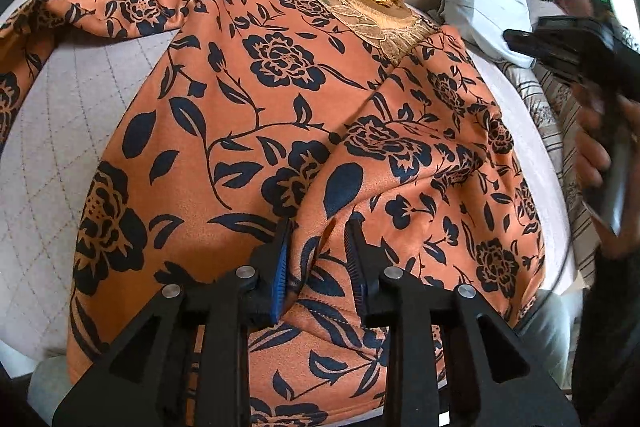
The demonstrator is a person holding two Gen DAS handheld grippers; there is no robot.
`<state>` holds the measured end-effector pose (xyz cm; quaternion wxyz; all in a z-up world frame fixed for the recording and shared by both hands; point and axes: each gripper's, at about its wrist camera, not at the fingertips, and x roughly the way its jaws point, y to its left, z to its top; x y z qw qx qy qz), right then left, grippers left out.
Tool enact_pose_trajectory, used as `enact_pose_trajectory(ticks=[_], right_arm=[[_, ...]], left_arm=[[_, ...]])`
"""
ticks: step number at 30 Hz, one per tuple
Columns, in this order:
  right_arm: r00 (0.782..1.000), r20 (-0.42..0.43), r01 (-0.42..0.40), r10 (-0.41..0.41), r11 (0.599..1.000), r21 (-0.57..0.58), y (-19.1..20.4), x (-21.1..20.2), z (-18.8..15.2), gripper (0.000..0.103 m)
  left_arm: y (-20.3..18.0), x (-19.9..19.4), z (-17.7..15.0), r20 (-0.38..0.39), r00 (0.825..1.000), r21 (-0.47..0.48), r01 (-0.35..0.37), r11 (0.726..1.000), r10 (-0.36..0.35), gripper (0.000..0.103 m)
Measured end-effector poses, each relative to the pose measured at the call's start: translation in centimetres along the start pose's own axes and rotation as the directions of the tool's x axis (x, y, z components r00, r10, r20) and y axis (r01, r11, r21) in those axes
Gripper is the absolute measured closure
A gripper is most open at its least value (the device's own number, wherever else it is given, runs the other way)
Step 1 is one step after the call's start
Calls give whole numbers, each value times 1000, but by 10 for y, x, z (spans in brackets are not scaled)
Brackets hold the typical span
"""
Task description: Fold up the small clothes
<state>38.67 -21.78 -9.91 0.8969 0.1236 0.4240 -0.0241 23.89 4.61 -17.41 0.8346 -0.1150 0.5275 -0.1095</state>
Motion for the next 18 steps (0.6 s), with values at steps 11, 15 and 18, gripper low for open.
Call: enact_pose_trajectory(ticks=[11,15,18], right_arm=[[998,47,-26,29,998,-58,2,-63,-36,96],[998,63,-24,28,998,-55,3,-79,-41,96],[997,78,-15,20,998,-59,6,-95,-44,96]], left_arm=[[-12,-4,-4,-3,997,37,-71,997,71,77],[-14,-18,-5,26,998,33,-64,997,63,77],[-17,-31,-8,48,997,37,-70,997,68,77]])
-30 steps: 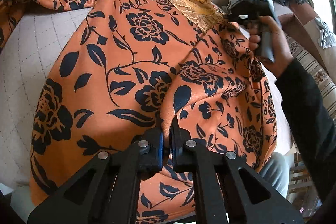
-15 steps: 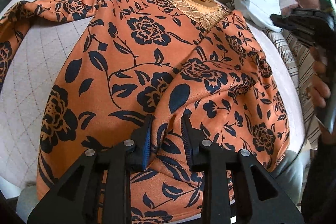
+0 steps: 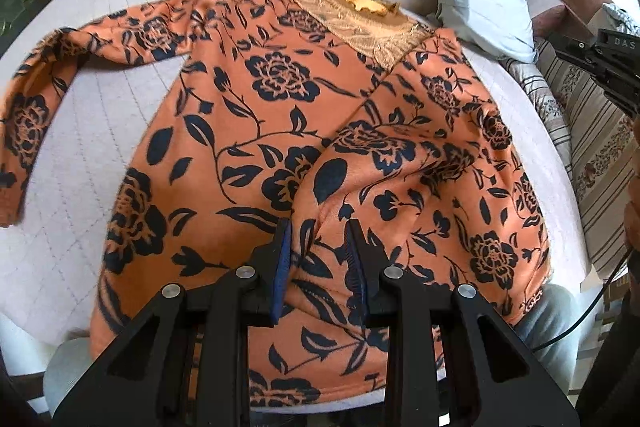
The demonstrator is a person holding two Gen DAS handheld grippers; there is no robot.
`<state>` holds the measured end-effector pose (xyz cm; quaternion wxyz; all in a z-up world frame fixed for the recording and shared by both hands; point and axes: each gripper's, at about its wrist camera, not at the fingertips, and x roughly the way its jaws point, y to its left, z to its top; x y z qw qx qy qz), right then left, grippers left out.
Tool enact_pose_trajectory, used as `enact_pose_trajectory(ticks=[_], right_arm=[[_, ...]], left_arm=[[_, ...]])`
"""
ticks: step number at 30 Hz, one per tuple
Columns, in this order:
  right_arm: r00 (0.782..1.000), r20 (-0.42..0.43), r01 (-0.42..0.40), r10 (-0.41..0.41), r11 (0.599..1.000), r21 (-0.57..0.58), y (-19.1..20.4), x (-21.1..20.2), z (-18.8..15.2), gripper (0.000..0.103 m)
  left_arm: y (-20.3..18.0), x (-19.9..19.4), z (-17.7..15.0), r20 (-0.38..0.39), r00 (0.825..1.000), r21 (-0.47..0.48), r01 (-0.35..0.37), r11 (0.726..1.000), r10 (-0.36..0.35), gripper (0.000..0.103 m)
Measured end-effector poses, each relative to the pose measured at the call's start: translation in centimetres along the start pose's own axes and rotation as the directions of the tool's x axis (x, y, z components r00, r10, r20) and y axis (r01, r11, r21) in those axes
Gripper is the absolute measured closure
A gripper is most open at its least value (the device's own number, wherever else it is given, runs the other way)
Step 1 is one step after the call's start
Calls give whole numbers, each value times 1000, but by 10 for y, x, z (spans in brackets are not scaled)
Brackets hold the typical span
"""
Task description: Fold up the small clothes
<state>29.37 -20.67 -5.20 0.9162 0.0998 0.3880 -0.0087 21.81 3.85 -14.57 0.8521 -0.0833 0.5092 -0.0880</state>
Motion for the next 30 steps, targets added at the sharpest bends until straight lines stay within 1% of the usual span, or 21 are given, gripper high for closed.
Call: enact_pose_trajectory(ticks=[4,6,7,8,9,10,11,12,13,14,15,16,17,19,22,23,24,25,26,28,30], right_arm=[[1000,25,6,-5,1000,-14,6,-25,-2,96],[999,31,-9,9,1000,-3,6,-36,-6,96],[998,44,-34,34,999,17,4,-44,-9,96],[995,68,-72,69,996,43,0,-53,-12,96],[987,114,-121,111,990,77,-6,-65,-18,96],[970,179,-184,164,977,104,-14,-80,-27,95],[954,226,-224,195,968,111,-18,-90,-35,77],[945,256,-241,205,963,118,-22,-97,-44,54],[947,254,-237,199,962,132,-23,-96,-52,8],[956,227,-224,187,963,152,-24,-92,-61,1],[964,170,-232,203,958,170,-26,-82,-70,2],[966,110,-252,235,951,177,-26,-73,-77,7],[962,35,-272,270,944,188,-25,-61,-85,15],[957,-12,-280,289,937,207,-22,-53,-97,21],[951,-64,-289,303,942,171,-6,-46,-110,21],[949,-73,-293,307,943,158,0,-45,-112,21],[942,-79,-314,327,939,140,8,-45,-114,21],[931,-88,-343,354,931,124,18,-44,-115,21],[922,-91,-365,377,923,120,24,-42,-115,21],[901,-112,-408,419,906,109,40,-38,-115,21],[874,-170,-449,455,891,70,65,-30,-111,27]], left_arm=[[-2,-18,-4,32,999,-4,1,1000,0,77],[-2,-31,-7,63,998,-17,9,1000,-7,77],[-1,-40,-8,82,997,-27,16,1000,-14,77],[-1,-46,-9,96,995,-36,21,999,-17,75],[1,-54,-12,117,993,-51,23,998,-17,70],[4,-61,-13,134,991,-65,22,998,-13,57],[8,-71,-17,161,987,-87,19,996,-5,43],[11,-77,-19,181,984,-102,16,995,3,38],[16,-85,-22,204,979,-122,9,992,17,36],[19,-88,-23,213,977,-132,5,991,24,36],[23,-93,-25,215,976,-141,1,990,30,36],[26,-95,-26,212,976,-149,-7,989,39,36],[31,-98,-27,210,976,-162,-19,987,53,36],[44,-106,-28,219,972,-205,-38,978,84,36],[70,-114,-29,222,967,-297,-56,953,126,36],[85,-117,-29,221,964,-346,-64,936,148,36],[95,-119,-29,206,963,-378,-88,922,176,36],[106,-120,-29,196,961,-413,-99,905,195,36],[121,-120,-28,181,958,-456,-118,882,222,36],[143,-120,-27,159,953,-512,-144,847,258,36],[172,-117,-26,147,955,-575,-131,807,259,36]])
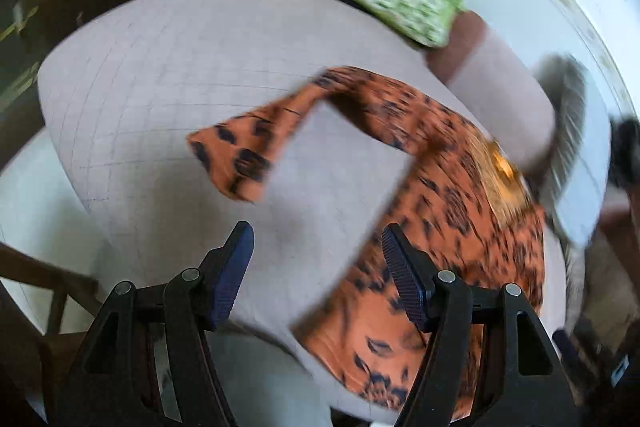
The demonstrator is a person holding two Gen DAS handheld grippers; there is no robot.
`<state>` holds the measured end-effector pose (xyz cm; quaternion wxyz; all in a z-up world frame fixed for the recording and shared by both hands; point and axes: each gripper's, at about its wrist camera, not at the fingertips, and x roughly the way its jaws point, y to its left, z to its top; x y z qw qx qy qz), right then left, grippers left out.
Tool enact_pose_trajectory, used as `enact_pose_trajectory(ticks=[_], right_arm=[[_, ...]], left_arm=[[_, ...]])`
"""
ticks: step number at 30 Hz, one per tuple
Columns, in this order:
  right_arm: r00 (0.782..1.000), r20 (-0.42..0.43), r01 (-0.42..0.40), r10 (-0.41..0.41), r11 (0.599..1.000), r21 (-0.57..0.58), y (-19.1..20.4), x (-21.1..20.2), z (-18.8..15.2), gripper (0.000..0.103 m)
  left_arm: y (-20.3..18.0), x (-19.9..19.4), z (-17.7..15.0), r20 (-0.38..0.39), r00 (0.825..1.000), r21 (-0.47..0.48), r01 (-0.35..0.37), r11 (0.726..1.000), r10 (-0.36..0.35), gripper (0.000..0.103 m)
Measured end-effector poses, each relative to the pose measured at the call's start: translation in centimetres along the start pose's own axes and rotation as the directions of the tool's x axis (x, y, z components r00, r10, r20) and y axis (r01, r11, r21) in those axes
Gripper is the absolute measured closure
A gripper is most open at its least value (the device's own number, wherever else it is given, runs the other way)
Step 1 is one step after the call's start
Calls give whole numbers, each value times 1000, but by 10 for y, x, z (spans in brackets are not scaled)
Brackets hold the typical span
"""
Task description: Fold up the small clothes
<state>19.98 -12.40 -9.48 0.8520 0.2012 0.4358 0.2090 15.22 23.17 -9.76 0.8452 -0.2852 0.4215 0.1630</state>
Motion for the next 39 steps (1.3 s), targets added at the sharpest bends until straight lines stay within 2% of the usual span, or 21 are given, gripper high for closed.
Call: enact_pose_trajectory(ticks=[2,4,6,8,10,13,14,15,16,17,20,21,22,23,25,27,29,33,37,39], right_arm=[[999,-43,-33,32,999,-21,16,16,6,38],[994,-88,-72,70,997,-24,31,36,13,42],[989,-118,-93,89,995,-27,45,55,20,43],[983,-144,-118,112,993,-31,58,73,28,43],[972,-182,-159,149,986,-44,78,96,38,44],[956,-230,-207,182,974,-90,119,134,56,44],[950,-249,-221,189,970,-106,134,149,61,45],[947,-264,-218,180,968,-121,149,166,66,46],[945,-275,-218,176,968,-127,161,182,69,49],[940,-288,-228,184,965,-129,172,195,71,52],[935,-304,-229,182,965,-127,192,222,70,52],[933,-309,-233,185,965,-124,196,227,67,52],[931,-315,-233,185,965,-121,196,231,64,52],[931,-322,-223,174,967,-122,196,235,62,52],[931,-330,-207,157,971,-121,194,238,61,52],[930,-333,-203,158,974,-105,188,237,63,52],[932,-327,-200,158,975,-98,185,229,68,52],[942,-288,-217,173,968,-128,181,199,83,52],[954,-245,-207,171,969,-131,163,163,92,52],[964,-210,-191,164,975,-114,145,141,95,52]], left_arm=[[26,19,14,-39,999,-118,20,993,-24,36],[52,35,24,-76,994,-243,52,969,-72,36],[80,46,31,-77,990,-368,84,926,-121,36],[99,50,35,-53,984,-451,127,883,-168,36],[114,56,37,-34,980,-503,152,851,-195,36],[124,70,43,-76,982,-540,107,835,-175,36],[125,75,45,-86,982,-562,94,822,-170,36],[123,76,51,-82,986,-575,73,815,-146,36],[117,77,56,-87,989,-561,48,826,-116,36],[109,80,64,-105,992,-523,7,852,-72,36],[93,96,76,-144,989,-397,-89,913,34,39],[89,97,78,-141,988,-348,-109,931,63,48],[86,96,79,-125,988,-297,-120,947,87,87],[88,100,78,-132,991,-265,-72,962,38,91],[103,100,76,-115,993,-314,-1,949,-37,93],[114,83,76,-42,992,-366,94,926,-117,93],[112,56,80,57,986,-347,166,923,-156,93],[80,5,96,188,957,-242,265,934,-222,93],[41,-24,111,206,927,-156,346,925,-312,93],[10,-39,114,207,913,-72,372,925,-351,93]])
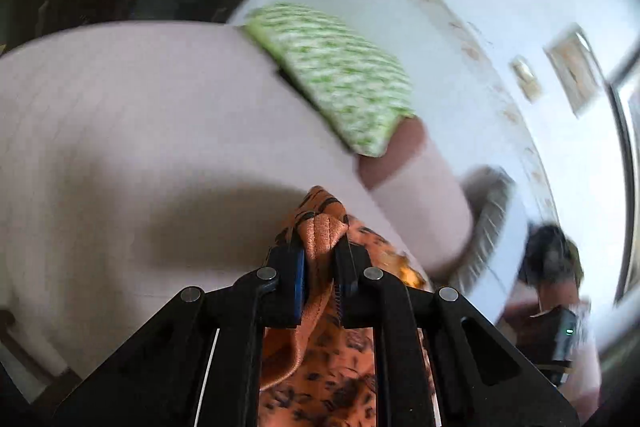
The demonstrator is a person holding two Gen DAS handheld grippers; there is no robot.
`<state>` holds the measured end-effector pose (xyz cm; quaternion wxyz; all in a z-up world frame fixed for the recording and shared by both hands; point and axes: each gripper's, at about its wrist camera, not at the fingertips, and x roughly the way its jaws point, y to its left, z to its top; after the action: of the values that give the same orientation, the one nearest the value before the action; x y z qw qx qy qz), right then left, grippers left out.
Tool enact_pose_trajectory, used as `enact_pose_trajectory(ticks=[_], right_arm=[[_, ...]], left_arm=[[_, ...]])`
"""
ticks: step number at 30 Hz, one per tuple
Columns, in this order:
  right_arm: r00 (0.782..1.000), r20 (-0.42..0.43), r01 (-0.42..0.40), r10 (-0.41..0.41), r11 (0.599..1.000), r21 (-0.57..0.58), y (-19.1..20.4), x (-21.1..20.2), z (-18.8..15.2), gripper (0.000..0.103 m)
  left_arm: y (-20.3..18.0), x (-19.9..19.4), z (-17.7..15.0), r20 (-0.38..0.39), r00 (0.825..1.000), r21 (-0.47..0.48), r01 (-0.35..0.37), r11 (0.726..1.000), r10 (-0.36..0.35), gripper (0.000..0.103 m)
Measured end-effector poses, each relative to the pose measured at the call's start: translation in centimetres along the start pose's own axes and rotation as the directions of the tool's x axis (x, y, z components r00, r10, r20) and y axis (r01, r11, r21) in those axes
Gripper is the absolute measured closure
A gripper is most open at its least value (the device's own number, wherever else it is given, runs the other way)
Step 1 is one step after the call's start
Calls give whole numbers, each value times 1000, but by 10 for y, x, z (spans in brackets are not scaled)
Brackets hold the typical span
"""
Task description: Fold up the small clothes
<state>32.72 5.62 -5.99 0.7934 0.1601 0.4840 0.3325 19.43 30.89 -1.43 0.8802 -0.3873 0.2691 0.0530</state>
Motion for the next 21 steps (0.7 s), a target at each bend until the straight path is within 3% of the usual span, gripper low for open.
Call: enact_pose_trajectory(ticks=[4,8,11,16,19,20,21], right_arm=[[998,56,22,-25,998,57,-36,-49,-16,52],[993,101,41,-53,991,124,-79,-95,-38,52],[988,133,47,-72,982,183,-117,-128,-59,52],[981,166,45,-96,957,288,-179,-167,-93,52],[981,163,47,-108,938,342,-213,-173,-109,52],[982,159,36,-99,934,356,-223,-172,-113,52],[985,151,26,-88,928,371,-233,-170,-118,52]], left_arm=[[-74,-13,-25,-21,996,178,88,980,-85,93],[-142,-3,-84,-163,981,362,158,919,-105,92],[-168,16,-133,-282,955,422,205,883,-86,93],[-193,61,-219,-480,876,438,292,850,-53,90],[-178,85,-254,-625,780,400,282,872,34,88],[-171,85,-258,-649,760,381,282,880,38,87],[-165,81,-257,-653,757,368,282,886,30,85]])
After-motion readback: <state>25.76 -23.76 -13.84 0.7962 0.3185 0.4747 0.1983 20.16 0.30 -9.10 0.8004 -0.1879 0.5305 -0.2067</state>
